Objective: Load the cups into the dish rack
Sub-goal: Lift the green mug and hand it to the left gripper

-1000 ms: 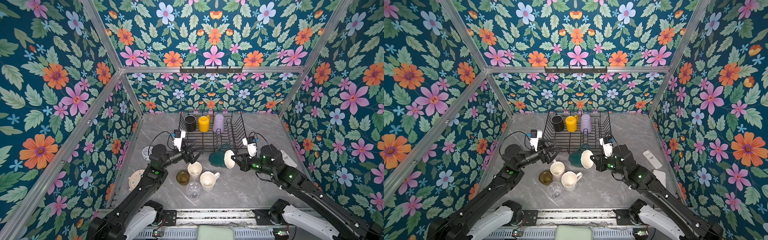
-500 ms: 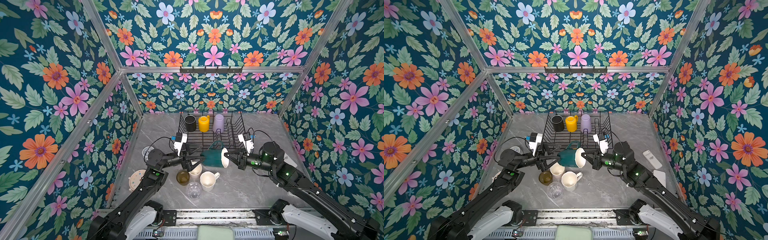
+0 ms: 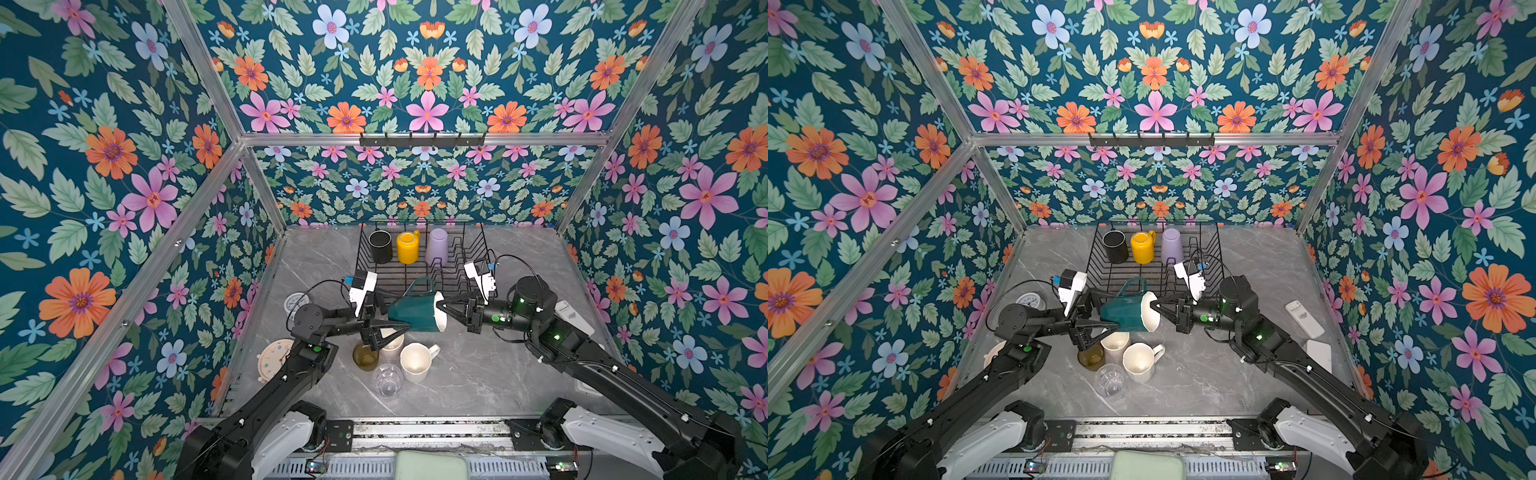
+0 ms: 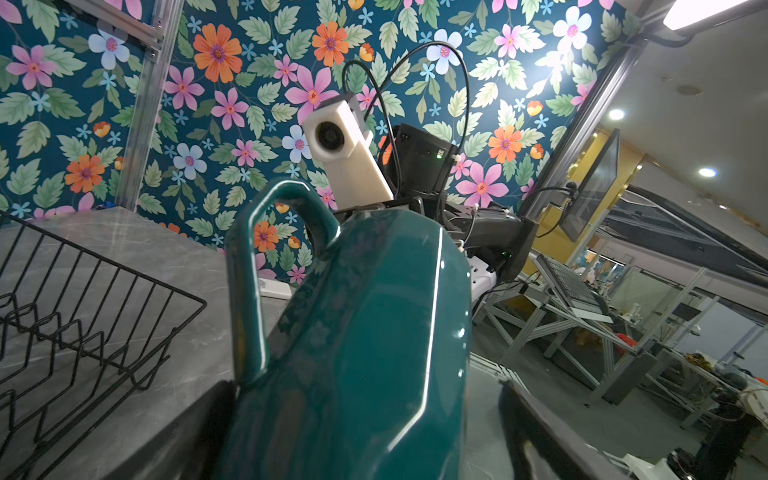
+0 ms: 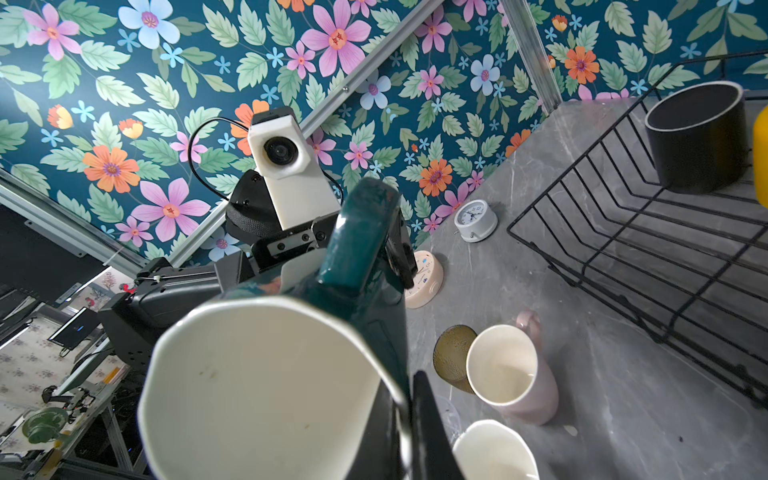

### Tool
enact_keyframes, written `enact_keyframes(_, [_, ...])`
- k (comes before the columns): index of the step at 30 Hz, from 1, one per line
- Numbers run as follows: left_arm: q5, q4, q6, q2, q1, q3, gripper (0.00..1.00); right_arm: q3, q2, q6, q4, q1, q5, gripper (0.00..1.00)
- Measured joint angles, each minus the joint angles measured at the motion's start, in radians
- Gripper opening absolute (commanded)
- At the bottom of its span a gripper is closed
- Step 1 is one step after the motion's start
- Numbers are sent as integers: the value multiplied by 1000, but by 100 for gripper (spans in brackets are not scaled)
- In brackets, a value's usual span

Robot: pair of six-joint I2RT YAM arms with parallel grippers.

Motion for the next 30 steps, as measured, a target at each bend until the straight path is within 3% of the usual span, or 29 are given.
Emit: enact_keyframes(30, [3, 266, -167, 75, -13, -15, 92, -9, 136, 79, 260, 19, -76, 0])
